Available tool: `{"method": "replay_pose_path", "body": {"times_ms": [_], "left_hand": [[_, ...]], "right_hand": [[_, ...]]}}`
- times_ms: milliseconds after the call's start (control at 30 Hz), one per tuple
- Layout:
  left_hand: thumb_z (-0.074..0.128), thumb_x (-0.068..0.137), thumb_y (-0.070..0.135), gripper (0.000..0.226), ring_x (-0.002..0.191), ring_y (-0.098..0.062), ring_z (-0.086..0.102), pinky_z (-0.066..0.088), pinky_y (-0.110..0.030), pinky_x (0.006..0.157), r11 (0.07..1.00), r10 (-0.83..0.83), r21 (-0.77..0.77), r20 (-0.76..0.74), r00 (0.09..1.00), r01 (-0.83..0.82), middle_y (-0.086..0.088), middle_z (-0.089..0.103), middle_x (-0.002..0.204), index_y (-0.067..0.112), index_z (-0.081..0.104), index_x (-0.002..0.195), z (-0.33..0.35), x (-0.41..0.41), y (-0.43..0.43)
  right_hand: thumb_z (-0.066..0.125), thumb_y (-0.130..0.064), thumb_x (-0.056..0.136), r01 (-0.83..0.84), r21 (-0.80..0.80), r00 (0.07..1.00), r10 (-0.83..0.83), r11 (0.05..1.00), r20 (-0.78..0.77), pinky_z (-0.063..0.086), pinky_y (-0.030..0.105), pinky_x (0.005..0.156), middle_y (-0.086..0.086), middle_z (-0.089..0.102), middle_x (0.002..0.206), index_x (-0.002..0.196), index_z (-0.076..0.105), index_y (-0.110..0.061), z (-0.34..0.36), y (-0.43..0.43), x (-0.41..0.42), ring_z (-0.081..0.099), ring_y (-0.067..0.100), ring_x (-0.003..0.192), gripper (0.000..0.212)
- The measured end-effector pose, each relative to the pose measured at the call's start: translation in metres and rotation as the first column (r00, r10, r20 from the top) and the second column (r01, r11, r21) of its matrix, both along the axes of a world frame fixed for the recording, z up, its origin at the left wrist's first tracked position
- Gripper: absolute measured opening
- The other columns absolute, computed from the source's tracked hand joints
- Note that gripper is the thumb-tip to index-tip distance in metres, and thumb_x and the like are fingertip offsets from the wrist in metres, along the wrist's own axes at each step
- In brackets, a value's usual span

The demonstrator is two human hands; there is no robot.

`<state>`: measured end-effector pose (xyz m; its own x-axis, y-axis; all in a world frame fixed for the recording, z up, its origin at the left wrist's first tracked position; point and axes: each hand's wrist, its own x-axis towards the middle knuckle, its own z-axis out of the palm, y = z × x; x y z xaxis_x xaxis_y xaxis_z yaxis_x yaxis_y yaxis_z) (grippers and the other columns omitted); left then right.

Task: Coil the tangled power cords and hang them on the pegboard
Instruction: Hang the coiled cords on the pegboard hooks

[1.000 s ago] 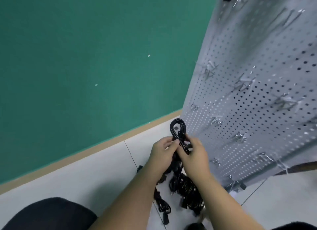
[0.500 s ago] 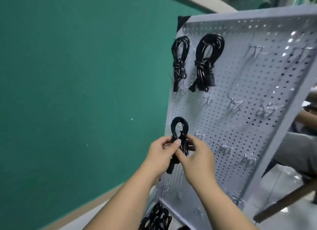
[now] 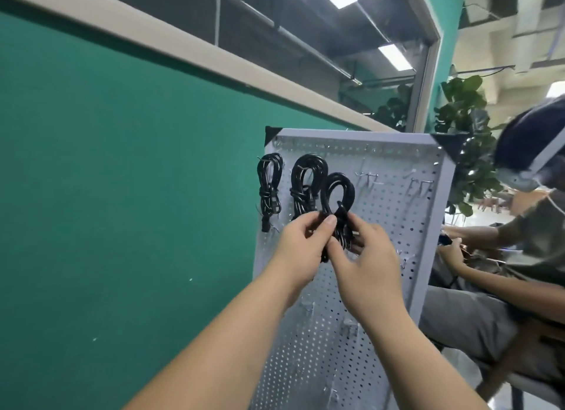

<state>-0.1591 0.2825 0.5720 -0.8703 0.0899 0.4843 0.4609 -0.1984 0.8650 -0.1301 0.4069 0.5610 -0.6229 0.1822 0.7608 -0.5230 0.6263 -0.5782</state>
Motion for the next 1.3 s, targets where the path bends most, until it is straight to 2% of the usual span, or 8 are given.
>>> {"method": "replay_pose_path", "body": {"times_ms": [333, 467, 533, 700, 900, 1133, 1200, 1300], "left_hand": [[0.062, 0.107, 0.033, 0.023, 0.102, -0.021, 0.075, 0.065, -0.036, 0.084, 0.985, 0.103, -0.129, -0.069, 0.992, -0.112, -0.001, 0.077, 0.113, 0.02, 0.071, 0.123, 0.057, -0.023, 0.023], [0.062, 0.107, 0.031, 0.016, 0.087, -0.007, 0.07, 0.062, -0.026, 0.068, 0.973, 0.121, -0.193, -0.054, 0.991, -0.13, 0.005, 0.072, 0.105, 0.025, 0.064, 0.122, 0.058, -0.028, 0.027], [0.062, 0.107, 0.033, 0.017, 0.083, -0.005, 0.069, 0.063, -0.032, 0.076, 0.956, 0.138, -0.253, -0.049, 0.989, -0.146, 0.01, 0.07, 0.101, 0.03, 0.061, 0.123, 0.059, -0.033, 0.028], [0.063, 0.105, 0.029, 0.029, 0.1, -0.029, 0.074, 0.063, -0.045, 0.091, 0.927, 0.177, -0.333, -0.015, 0.984, -0.171, 0.0, 0.073, 0.1, 0.02, 0.065, 0.133, 0.067, -0.044, 0.036], [0.057, 0.107, 0.025, 0.027, 0.106, -0.025, 0.071, 0.06, -0.047, 0.097, 0.893, 0.161, -0.423, -0.019, 0.987, -0.154, 0.0, 0.074, 0.113, 0.021, 0.068, 0.132, 0.068, -0.057, 0.042], [0.061, 0.106, 0.021, 0.04, 0.094, -0.011, 0.067, 0.057, -0.027, 0.09, 0.928, 0.083, -0.366, 0.022, 0.996, -0.069, 0.001, 0.067, 0.121, 0.018, 0.059, 0.146, 0.051, -0.062, 0.033], [0.065, 0.104, 0.025, 0.046, 0.115, -0.016, 0.066, 0.053, -0.039, 0.109, 0.935, 0.086, -0.346, 0.021, 0.996, -0.074, 0.0, 0.065, 0.13, 0.018, 0.057, 0.149, 0.046, -0.061, 0.027], [0.068, 0.103, 0.026, 0.044, 0.127, -0.016, 0.063, 0.048, -0.045, 0.116, 0.95, 0.084, -0.301, -0.001, 0.996, -0.08, 0.001, 0.066, 0.133, 0.019, 0.059, 0.146, 0.039, -0.052, 0.018]], "right_hand": [[0.069, -0.036, 0.097, 0.098, 0.028, 0.995, -0.098, 0.995, 0.0, 0.051, 0.037, 0.104, -0.006, 0.068, 0.125, 0.14, 0.065, -0.027, 0.054, 0.019, -0.024, 0.063, 0.014, 0.115, 0.044], [0.069, -0.039, 0.094, 0.113, 0.045, 0.992, -0.115, 0.993, 0.043, 0.054, 0.036, 0.093, -0.008, 0.073, 0.114, 0.128, 0.069, -0.029, 0.055, 0.024, -0.033, 0.066, 0.014, 0.106, 0.036], [0.07, -0.038, 0.092, 0.125, 0.05, 0.987, -0.129, 0.991, 0.092, 0.056, 0.039, 0.094, -0.007, 0.074, 0.114, 0.128, 0.069, -0.027, 0.056, 0.029, -0.038, 0.067, 0.016, 0.107, 0.038], [0.072, -0.03, 0.09, 0.13, 0.108, 0.969, -0.149, 0.986, 0.196, 0.055, 0.036, 0.082, -0.008, 0.075, 0.098, 0.117, 0.073, -0.027, 0.063, 0.04, -0.048, 0.068, 0.019, 0.096, 0.027], [0.071, -0.033, 0.089, 0.21, 0.22, 0.945, -0.256, 0.953, 0.204, 0.057, 0.038, 0.071, 0.0, 0.073, 0.09, 0.104, 0.073, -0.023, 0.065, 0.045, -0.063, 0.067, 0.025, 0.085, 0.019], [0.073, -0.045, 0.09, 0.285, 0.344, 0.927, -0.349, 0.895, 0.139, 0.058, 0.044, 0.084, 0.005, 0.071, 0.103, 0.116, 0.069, -0.023, 0.055, 0.049, -0.066, 0.065, 0.029, 0.098, 0.034], [0.071, -0.046, 0.093, 0.293, 0.356, 0.925, -0.357, 0.888, 0.129, 0.053, 0.04, 0.085, 0.007, 0.068, 0.108, 0.119, 0.065, -0.021, 0.052, 0.049, -0.059, 0.062, 0.029, 0.101, 0.036], [0.069, -0.036, 0.1, 0.299, 0.354, 0.927, -0.357, 0.886, 0.111, 0.04, 0.039, 0.091, 0.014, 0.061, 0.119, 0.125, 0.06, -0.012, 0.047, 0.046, -0.045, 0.054, 0.033, 0.114, 0.037]]}}
